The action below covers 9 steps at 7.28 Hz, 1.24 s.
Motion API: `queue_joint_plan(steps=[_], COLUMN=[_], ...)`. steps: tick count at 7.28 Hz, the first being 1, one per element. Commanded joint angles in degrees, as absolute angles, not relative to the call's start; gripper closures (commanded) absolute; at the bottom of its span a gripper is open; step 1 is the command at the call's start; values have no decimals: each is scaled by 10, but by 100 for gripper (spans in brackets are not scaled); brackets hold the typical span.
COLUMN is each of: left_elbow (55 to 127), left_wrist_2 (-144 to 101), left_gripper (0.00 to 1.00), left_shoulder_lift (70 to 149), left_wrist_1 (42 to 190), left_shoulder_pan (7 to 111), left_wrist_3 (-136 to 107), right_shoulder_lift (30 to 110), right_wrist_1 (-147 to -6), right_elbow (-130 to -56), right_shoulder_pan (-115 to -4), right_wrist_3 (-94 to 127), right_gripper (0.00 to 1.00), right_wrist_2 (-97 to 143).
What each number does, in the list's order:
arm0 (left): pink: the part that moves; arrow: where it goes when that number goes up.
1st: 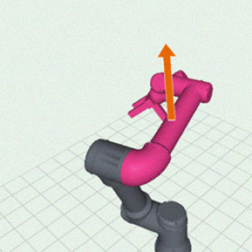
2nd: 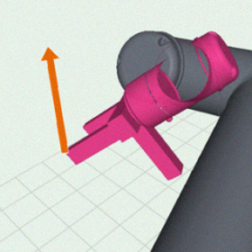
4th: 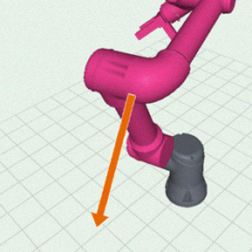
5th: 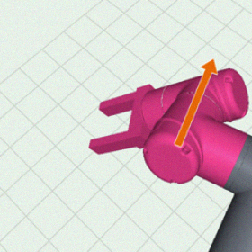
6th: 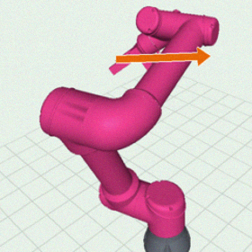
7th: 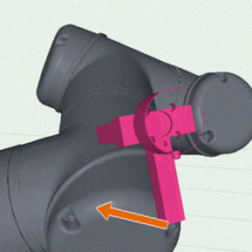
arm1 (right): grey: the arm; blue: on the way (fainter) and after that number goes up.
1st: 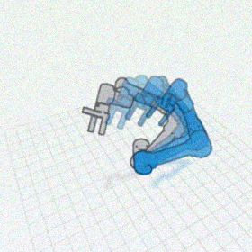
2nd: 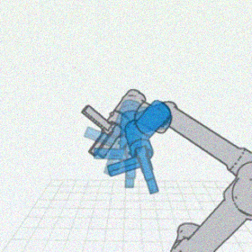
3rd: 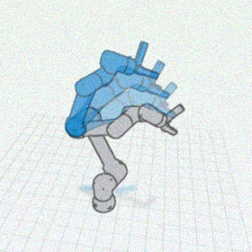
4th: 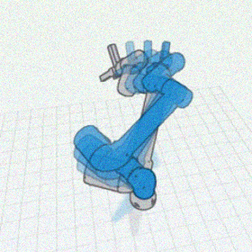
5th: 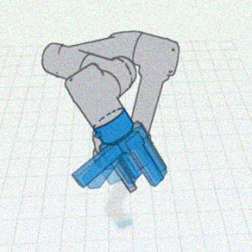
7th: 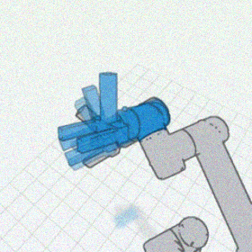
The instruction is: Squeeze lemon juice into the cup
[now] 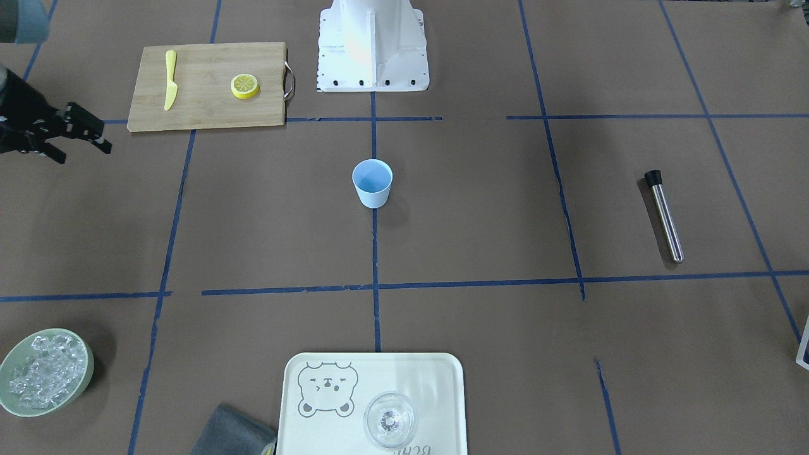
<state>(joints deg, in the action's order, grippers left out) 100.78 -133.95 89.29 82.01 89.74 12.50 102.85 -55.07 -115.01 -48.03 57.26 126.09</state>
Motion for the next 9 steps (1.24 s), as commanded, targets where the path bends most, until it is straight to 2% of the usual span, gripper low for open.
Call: queue_joint_plan(steps=[1, 4, 5, 9], left_elbow=[1006, 1007, 1007, 1009], left_wrist_2=[-1339, -1340, -1340, -1340], left_gripper=[0, 0, 0, 0], left_shoulder_lift=[893, 892, 892, 886], left_wrist_1=[828, 828, 828, 828], left_shoulder_pan=[897, 897, 897, 898], left_wrist_3=[124, 124, 125, 127], right_shoulder_lift=[1035, 1039, 1039, 1026], right_wrist_1=[-530, -638, -640, -642], right_elbow=[-1227, -1301, -1303, -1269], right_shoulder_pan=[-259, -52, 9, 34], right_wrist_3=[750, 903, 937, 956], right_gripper=[0, 0, 0, 0], right_wrist_2=[1071, 916, 885, 843])
